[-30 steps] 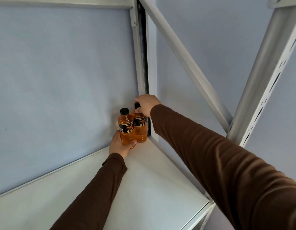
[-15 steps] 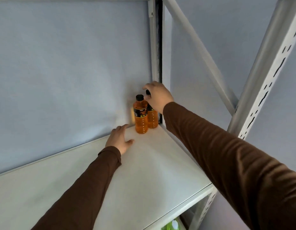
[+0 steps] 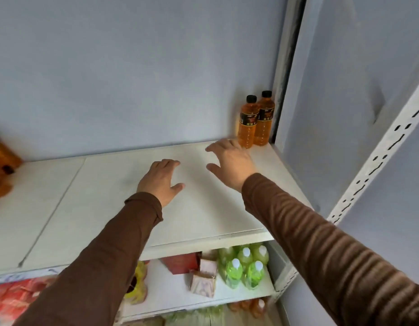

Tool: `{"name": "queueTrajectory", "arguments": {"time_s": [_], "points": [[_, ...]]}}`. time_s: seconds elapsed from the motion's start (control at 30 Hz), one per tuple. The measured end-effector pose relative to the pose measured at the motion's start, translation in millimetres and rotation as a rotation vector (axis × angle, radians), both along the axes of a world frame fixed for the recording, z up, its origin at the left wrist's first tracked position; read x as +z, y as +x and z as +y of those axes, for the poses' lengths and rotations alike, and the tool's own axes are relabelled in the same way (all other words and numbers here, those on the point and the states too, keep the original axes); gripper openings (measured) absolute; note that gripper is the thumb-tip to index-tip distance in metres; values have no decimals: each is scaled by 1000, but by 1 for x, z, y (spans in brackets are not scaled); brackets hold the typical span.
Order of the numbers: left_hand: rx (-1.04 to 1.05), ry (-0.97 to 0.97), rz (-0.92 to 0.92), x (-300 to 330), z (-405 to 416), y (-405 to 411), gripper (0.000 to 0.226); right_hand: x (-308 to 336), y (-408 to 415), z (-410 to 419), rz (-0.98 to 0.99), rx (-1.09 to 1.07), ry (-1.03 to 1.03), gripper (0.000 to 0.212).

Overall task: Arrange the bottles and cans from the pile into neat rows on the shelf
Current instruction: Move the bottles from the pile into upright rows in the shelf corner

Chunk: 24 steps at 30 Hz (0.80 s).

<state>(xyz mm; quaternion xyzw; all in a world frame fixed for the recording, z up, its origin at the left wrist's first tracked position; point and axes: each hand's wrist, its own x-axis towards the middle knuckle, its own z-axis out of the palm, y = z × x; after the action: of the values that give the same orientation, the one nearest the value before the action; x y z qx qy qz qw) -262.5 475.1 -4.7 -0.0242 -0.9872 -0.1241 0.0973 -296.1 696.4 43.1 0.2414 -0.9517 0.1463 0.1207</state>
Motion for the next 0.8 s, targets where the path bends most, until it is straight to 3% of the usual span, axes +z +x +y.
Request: {"name": "queueTrajectory", "arguments": {"time_s": [0.37,0.8], "points": [[184,32,-10,1,-108,149,64,-32,108,-112,-40,193,4,50],[278,42,68,5,-318,288,63,-31,216,-339,-19,269,-65,50]]}}
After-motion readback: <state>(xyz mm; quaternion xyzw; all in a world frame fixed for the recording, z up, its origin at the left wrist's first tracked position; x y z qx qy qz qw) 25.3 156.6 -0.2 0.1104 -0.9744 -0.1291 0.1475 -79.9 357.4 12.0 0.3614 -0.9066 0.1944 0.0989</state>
